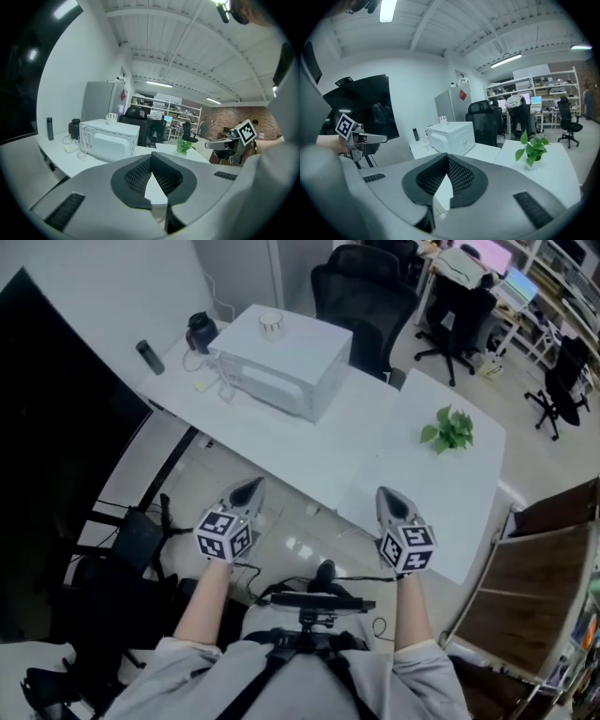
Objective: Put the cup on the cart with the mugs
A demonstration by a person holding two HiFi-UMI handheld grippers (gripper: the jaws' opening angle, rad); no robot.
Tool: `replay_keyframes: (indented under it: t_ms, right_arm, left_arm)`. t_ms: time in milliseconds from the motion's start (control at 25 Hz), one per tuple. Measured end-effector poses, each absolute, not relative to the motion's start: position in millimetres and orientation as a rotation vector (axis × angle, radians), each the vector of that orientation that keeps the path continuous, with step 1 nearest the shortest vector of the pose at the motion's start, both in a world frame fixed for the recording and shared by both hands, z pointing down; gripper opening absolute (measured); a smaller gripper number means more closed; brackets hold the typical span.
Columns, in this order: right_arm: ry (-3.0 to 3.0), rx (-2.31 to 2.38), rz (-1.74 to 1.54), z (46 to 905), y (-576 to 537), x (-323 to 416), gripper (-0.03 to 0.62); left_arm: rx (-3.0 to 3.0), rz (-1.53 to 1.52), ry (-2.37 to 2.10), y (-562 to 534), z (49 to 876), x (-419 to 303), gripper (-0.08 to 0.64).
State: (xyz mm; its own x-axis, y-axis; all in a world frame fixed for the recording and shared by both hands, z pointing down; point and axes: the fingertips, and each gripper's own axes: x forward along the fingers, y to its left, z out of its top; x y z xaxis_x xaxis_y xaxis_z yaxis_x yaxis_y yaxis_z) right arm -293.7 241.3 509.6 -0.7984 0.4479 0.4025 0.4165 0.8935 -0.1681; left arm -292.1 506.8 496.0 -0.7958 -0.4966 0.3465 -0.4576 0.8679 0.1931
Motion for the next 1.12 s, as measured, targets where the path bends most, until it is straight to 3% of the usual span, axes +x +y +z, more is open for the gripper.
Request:
replay_keyframes:
  t_ms: [360,840,1120]
  right_arm:
    - [-2.609,-0.867,0.084,485.3,293.2,-384.8,0.006]
    - [-2.685,-0.810,0.032,457.7,390.5,-539.3,0.018]
    - [-2.554,-0.930,-0.111,467.2,479.0,-643.3,0.329]
  left_arm:
    - [0.581,-0.093,-2.716,521.5,473.1,-356.8,0.002]
    - [0.714,-0.102,-2.741,553.6,463.2,-474.2,0.002]
    - [0.827,-0.098,-2.732,582.9,463.3,-555.1,0.002]
